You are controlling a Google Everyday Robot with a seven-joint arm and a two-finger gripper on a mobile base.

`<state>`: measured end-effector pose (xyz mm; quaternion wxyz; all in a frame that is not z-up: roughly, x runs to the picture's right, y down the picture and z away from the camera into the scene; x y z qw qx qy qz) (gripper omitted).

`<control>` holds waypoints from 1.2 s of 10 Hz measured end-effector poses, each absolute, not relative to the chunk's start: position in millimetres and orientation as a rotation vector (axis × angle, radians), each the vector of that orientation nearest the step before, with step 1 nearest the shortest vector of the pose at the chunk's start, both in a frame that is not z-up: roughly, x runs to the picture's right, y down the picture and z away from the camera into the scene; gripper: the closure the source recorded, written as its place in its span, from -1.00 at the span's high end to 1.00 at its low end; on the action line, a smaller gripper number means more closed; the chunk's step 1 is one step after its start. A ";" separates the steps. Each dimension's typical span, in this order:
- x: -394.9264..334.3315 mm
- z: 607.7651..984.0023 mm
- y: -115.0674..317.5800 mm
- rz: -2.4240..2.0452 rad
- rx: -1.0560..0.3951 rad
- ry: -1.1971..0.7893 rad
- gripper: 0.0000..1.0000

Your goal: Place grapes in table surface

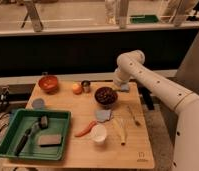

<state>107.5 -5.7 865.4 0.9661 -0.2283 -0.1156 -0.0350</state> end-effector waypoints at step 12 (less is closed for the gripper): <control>79.3 893.7 5.5 -0.159 -0.467 -0.298 0.42</control>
